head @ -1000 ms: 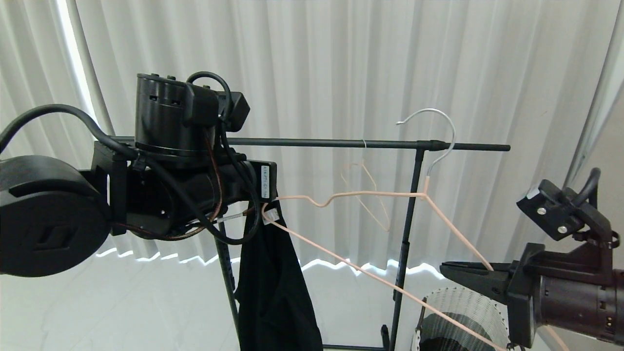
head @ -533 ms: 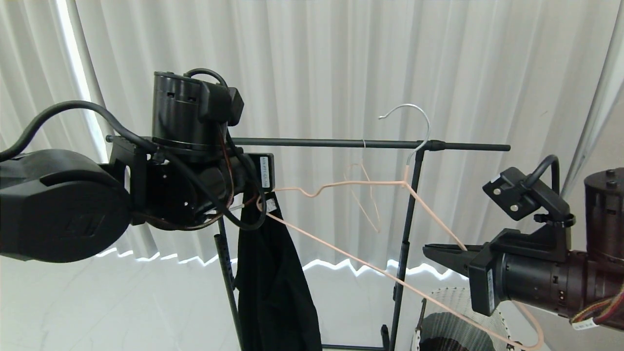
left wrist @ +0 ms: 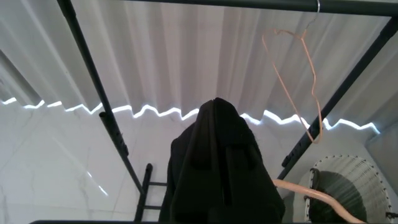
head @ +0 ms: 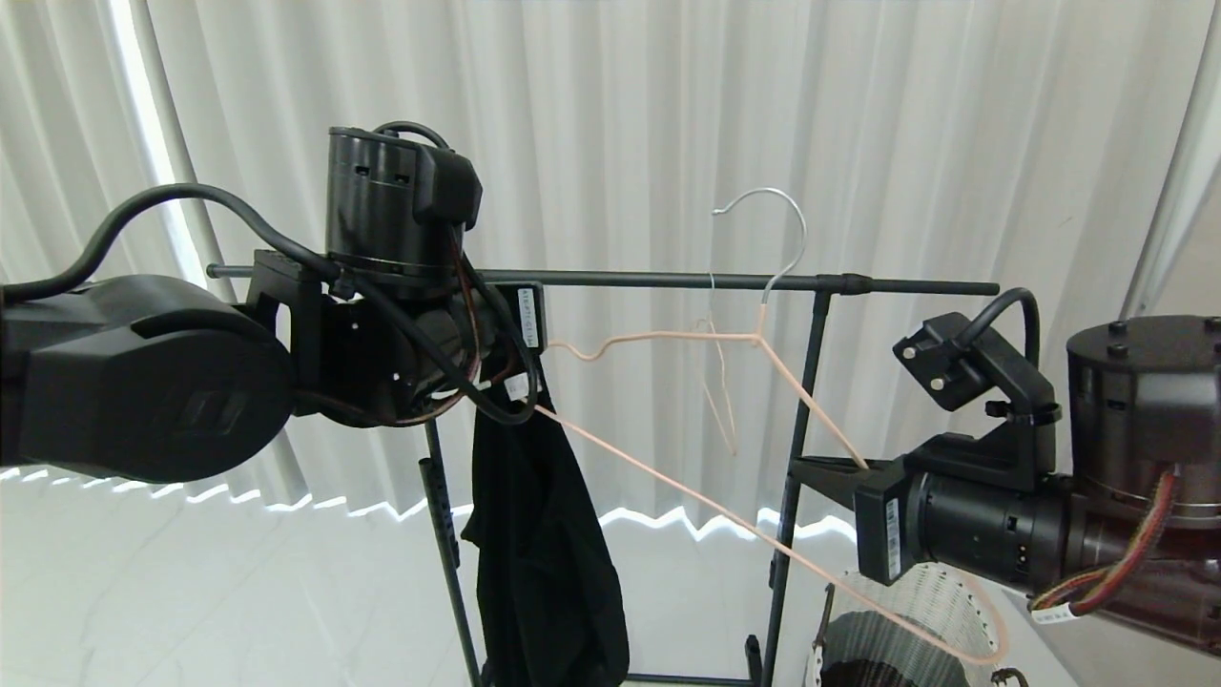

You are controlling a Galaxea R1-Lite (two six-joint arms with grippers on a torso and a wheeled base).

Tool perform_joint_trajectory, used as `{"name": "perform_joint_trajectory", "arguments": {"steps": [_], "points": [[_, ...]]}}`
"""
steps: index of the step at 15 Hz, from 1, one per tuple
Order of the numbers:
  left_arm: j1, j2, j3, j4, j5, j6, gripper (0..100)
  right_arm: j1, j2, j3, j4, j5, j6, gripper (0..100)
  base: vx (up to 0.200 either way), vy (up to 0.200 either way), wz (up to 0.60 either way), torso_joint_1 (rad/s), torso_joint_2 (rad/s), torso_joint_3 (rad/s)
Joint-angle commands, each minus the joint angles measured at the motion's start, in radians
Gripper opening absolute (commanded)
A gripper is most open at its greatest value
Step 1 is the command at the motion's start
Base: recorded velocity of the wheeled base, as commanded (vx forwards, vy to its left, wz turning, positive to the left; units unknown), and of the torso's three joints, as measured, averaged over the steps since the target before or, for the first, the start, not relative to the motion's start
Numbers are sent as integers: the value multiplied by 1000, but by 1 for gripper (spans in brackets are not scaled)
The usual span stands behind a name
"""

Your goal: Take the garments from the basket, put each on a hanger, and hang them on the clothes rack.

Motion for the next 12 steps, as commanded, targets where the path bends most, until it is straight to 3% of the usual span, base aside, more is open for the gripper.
{"name": "perform_joint_trajectory", "arguments": {"steps": [1, 9, 12], "points": [[0, -2, -1, 0, 0, -4, 0, 18, 23, -7, -3, -18, 1, 0, 0, 0, 0, 0, 0, 0], [-25, -23, -8, 0, 5, -15, 0, 63, 111, -27, -35, -104, 1, 0, 0, 0, 0, 0, 0, 0], [-25, -14, -6, 0, 89, -12, 0, 83, 160, -63, -35, -169, 1, 0, 0, 0, 0, 0, 0, 0]]}}
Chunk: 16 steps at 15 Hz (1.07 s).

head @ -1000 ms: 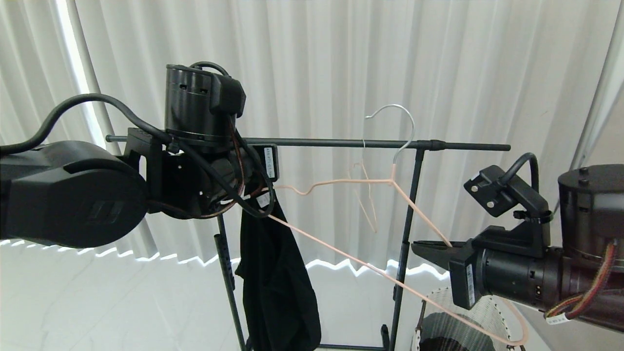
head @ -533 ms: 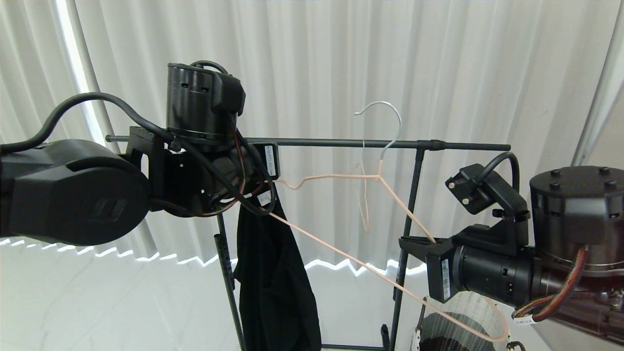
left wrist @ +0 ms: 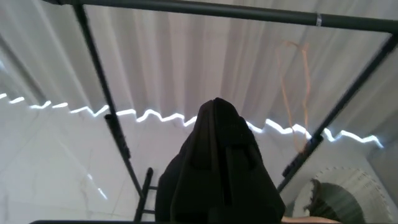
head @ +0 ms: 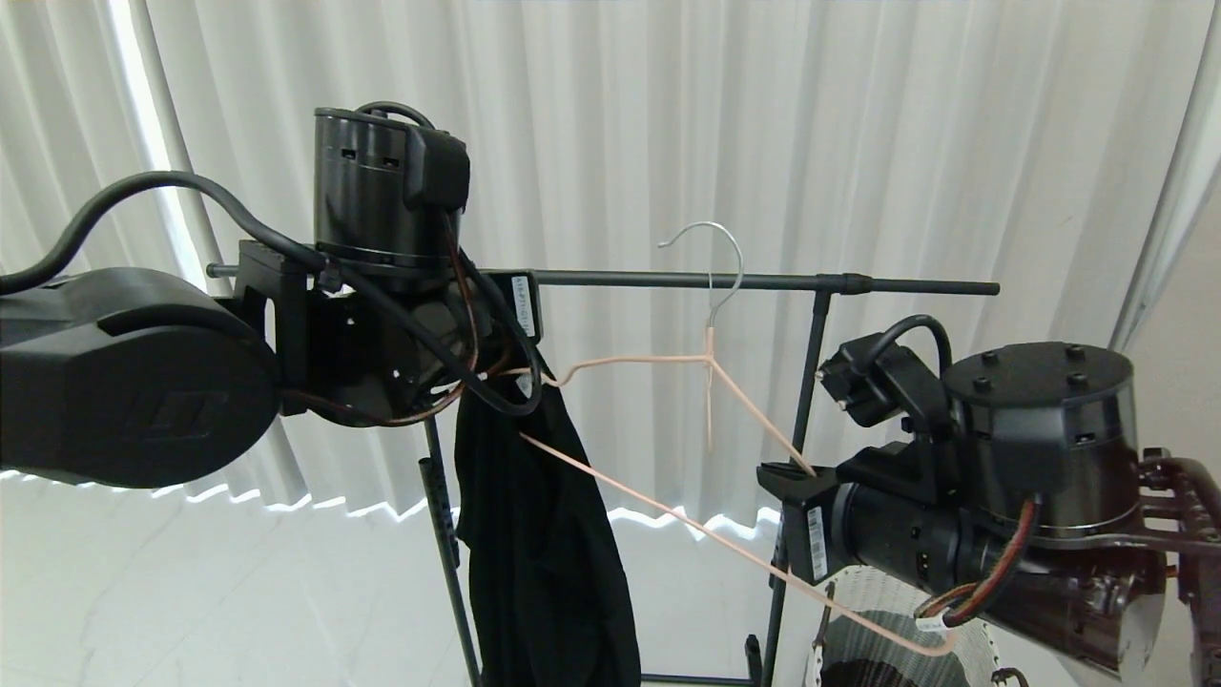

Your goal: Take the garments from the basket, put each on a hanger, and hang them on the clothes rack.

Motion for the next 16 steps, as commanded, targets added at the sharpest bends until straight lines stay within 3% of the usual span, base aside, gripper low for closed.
{"name": "perform_joint_trajectory", "arguments": {"steps": [1, 5, 9, 16], "points": [[-1, 2, 4, 0, 20, 0, 0, 9, 44, -24, 2, -18, 2, 0, 0, 0, 0, 0, 0, 0], [33, 8, 5, 8, 98, 31, 0, 2, 44, -26, 5, -78, 2, 0, 0, 0, 0, 0, 0, 0], [26, 10, 7, 12, 98, 31, 0, -18, 64, -29, 2, -154, 2, 0, 0, 0, 0, 0, 0, 0], [-24, 37, -21, 11, 96, -3, 0, 29, 122, -96, -1, -159, 3, 0, 0, 0, 0, 0, 0, 0]]}}
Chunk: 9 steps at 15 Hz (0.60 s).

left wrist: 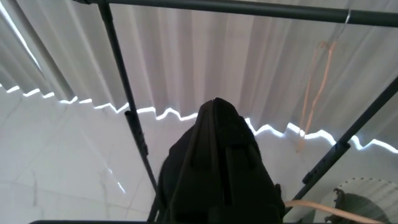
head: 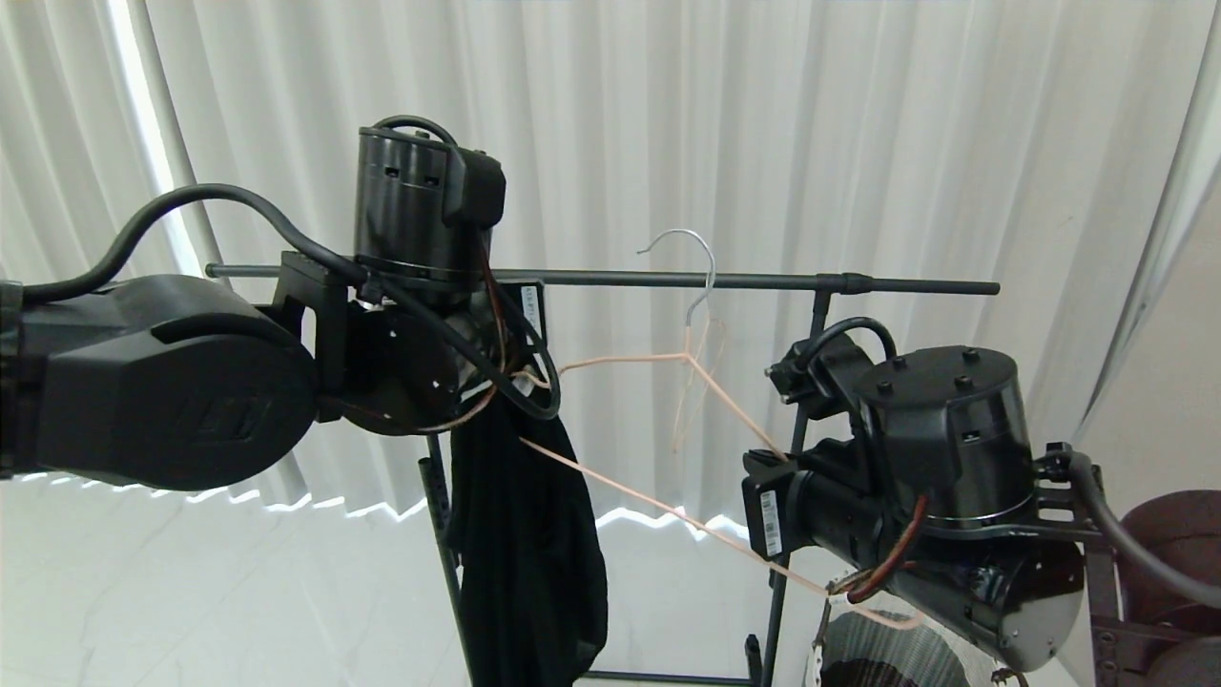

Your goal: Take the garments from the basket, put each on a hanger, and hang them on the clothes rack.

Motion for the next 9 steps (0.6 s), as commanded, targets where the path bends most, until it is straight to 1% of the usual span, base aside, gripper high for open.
{"name": "perform_joint_trajectory", "arguments": {"steps": [1, 4, 7, 9], "points": [[-7, 9, -16, 0, 0, -12, 0, 7, 48, -50, -1, -3, 0, 0, 0, 0, 0, 0, 0, 0], [-27, 11, -36, 0, 0, -27, 0, 29, 116, -130, 1, -31, 0, 0, 0, 0, 0, 0, 0, 0], [-72, 6, -64, 0, 0, -44, 0, 55, 154, -176, 1, -31, 0, 0, 0, 0, 0, 0, 0, 0], [-105, -10, -70, 0, 0, -42, 0, 58, 162, -188, 1, -31, 0, 0, 0, 0, 0, 0, 0, 0]]}}
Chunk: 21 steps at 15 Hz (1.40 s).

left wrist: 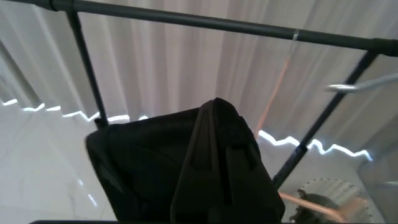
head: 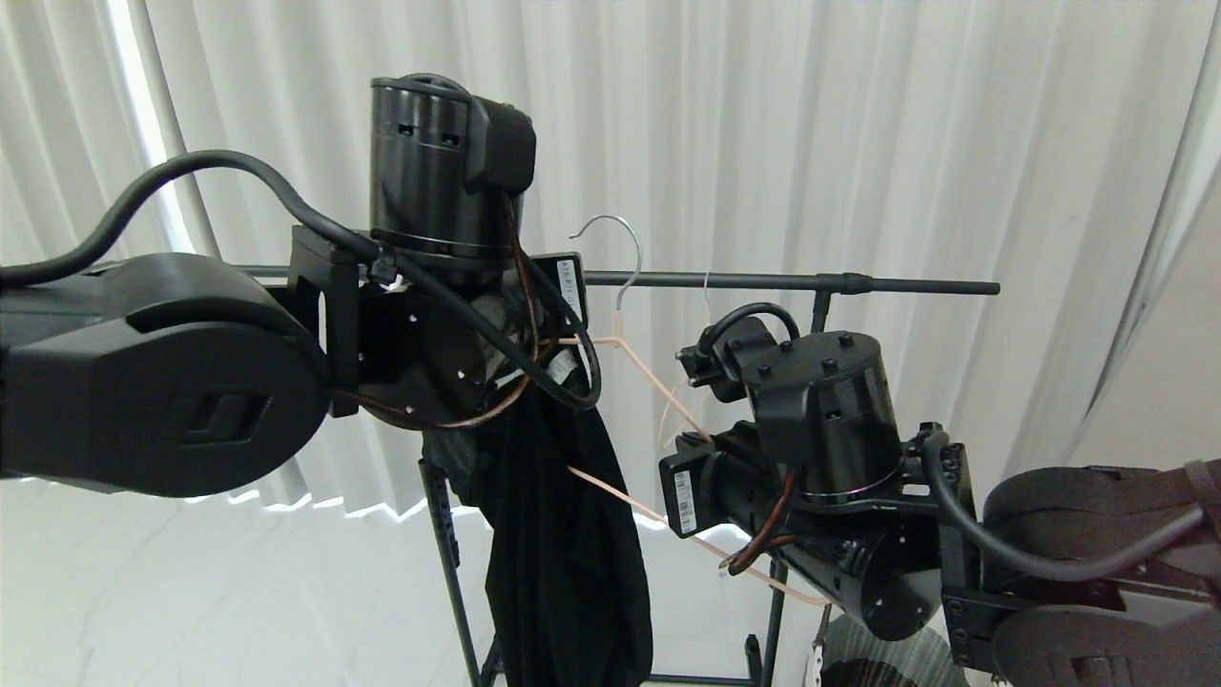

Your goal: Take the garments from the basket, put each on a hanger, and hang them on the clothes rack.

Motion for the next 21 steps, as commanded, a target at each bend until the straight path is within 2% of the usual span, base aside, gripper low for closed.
{"name": "perform_joint_trajectory", "arguments": {"steps": [1, 5, 7, 8, 12, 13, 16, 21], "points": [[-50, -35, -5, 4, 1, 1, 0, 4, 15, -8, -1, 2, 1, 0, 0, 0, 0, 0, 0, 0], [-75, -80, 1, 52, -7, 4, 0, 4, -3, -2, -1, -1, 31, 0, 0, 0, 0, 0, 0, 0], [-73, -109, 15, 52, -61, 18, 0, 4, -19, -1, 0, 0, 40, 0, 0, 0, 0, 0, 0, 0], [-73, -135, 45, 52, -116, 56, 0, 4, -30, -2, 0, 0, 38, 0, 0, 0, 0, 0, 0, 0], [-73, -161, 71, 50, -171, 70, 0, 4, -31, -2, 0, 0, 40, 0, 0, 0, 0, 0, 0, 0], [-73, -161, 70, 49, -171, 70, 100, 4, -31, -2, -1, 0, 40, 0, 0, 0, 0, 0, 0, 0], [-55, -170, 65, 44, -170, 73, 100, -5, -42, -2, -3, -1, 40, 0, 0, 0, 0, 0, 0, 0], [-33, -184, 67, 43, -170, 75, 100, -62, -45, -5, -77, -1, 32, 0, 0, 0, 0, 0, 0, 0]]}}
